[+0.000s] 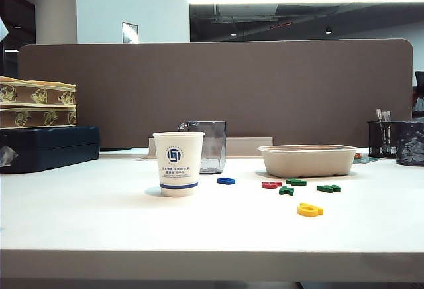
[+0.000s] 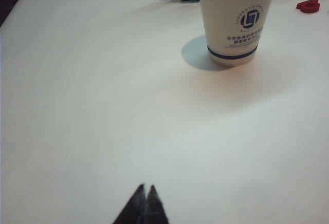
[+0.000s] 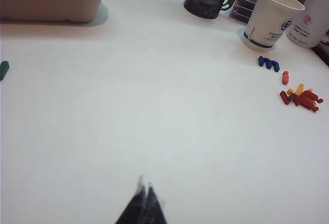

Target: Pick up the letter "c" and put it in the paper cup.

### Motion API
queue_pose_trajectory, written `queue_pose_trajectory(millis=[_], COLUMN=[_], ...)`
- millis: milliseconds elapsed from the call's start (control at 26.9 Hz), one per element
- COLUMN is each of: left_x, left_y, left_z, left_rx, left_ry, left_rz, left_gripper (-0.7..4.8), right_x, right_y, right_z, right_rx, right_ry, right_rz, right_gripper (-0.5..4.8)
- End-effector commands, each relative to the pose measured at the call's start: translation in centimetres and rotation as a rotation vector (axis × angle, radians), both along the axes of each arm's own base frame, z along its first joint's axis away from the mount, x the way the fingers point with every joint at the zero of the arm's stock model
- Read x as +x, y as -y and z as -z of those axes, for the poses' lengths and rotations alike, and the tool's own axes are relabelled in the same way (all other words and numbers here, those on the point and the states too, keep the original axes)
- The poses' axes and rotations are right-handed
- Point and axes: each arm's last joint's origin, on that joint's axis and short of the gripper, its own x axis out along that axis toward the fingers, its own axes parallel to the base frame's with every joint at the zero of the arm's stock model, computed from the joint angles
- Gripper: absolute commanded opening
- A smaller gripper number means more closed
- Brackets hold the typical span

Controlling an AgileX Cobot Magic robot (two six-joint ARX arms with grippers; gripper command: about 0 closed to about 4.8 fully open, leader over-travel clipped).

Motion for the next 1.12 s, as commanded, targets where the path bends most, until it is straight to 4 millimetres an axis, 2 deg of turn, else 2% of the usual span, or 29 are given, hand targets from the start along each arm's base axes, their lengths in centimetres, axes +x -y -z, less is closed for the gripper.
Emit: queue_pose_trajectory(millis=[37,335,707,1117], left_x=[0.0,-0.2,-1.4,-2.0], left_y=[0.0,-0.1,-1.8,-2.3], left_z=[-0.2,-0.6,-0.5,-1.6], left_rx=[-0.014,-0.041,-0.031,-0.124], left_ry=[0.006,0.037,0.027,0.140], left_rz=[0.003,0.002,-0.042,-0.041], left_gripper=[-0.05,-0.05,-0.05,-0.05], right_x=[0.0,0.0,0.0,0.0], right_y=[0.0,0.0,0.0,0.0], right_z=[0.1,0.1,0.0,0.0], right_rx=[0.008,0.008,0.009,0.009], right_ry=[0.008,0.008,0.009,0.010], right_rz=[0.000,0.001,0.000,0.000], right_gripper=[0.00,0.00,0.00,0.00])
